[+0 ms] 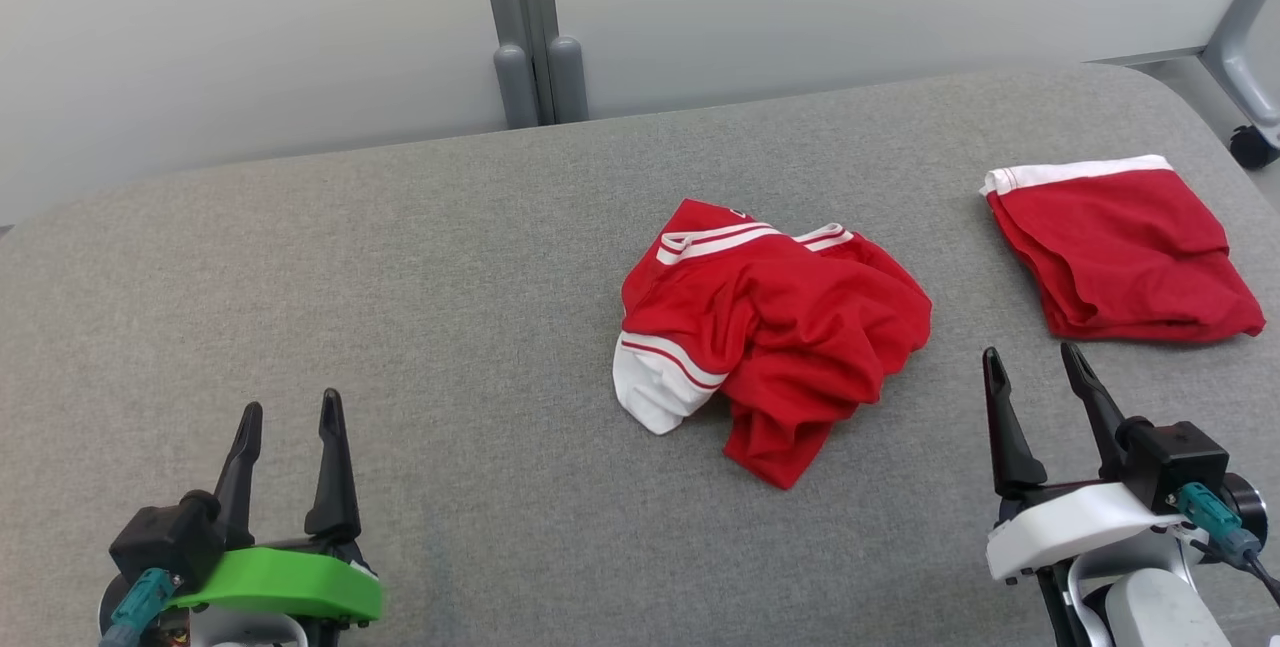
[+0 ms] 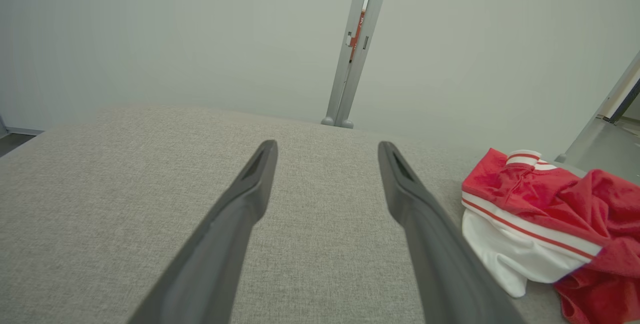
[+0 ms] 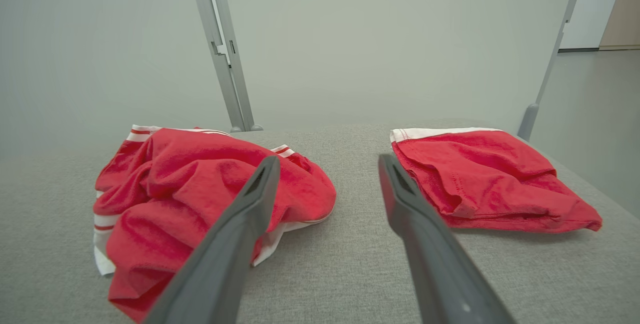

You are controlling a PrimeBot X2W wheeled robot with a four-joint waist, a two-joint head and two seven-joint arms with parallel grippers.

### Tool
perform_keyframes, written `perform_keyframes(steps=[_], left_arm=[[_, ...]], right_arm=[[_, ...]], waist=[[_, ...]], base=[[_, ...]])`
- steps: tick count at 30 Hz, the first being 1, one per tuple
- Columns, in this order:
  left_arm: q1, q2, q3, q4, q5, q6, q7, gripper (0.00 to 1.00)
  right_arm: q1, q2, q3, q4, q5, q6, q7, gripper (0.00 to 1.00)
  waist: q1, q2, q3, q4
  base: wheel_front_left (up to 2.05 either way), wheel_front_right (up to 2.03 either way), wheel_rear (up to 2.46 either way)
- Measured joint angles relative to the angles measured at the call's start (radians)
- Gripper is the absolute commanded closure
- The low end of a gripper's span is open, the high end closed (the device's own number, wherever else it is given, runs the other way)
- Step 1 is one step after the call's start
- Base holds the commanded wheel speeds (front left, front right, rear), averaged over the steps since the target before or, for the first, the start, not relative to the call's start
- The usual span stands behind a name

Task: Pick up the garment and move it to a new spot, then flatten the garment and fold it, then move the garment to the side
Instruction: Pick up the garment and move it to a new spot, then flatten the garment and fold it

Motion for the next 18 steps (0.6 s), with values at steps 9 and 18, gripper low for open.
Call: perform_keyframes(steps=[9, 18], left_arm=[[0.001, -0.002, -0.022, -0.010, -0.004, 0.000, 0.000, 0.00], [-0.002, 0.003, -0.035, -0.014, -0.013, -0.001, 0.000, 0.00]], right_arm=[[0.001, 0.004, 0.004, 0.001, 0.001, 0.000, 0.000, 0.00], [-0.063, -0.022, 0.089, 0.038, 0.028, 0.000, 0.031, 0.00]], waist=[[0.0000, 0.0000, 0.002, 0.002], [0.0000, 0.0000, 0.014, 0.009]], base=[[0.00, 0.00, 0.00], [0.00, 0.00, 0.00]])
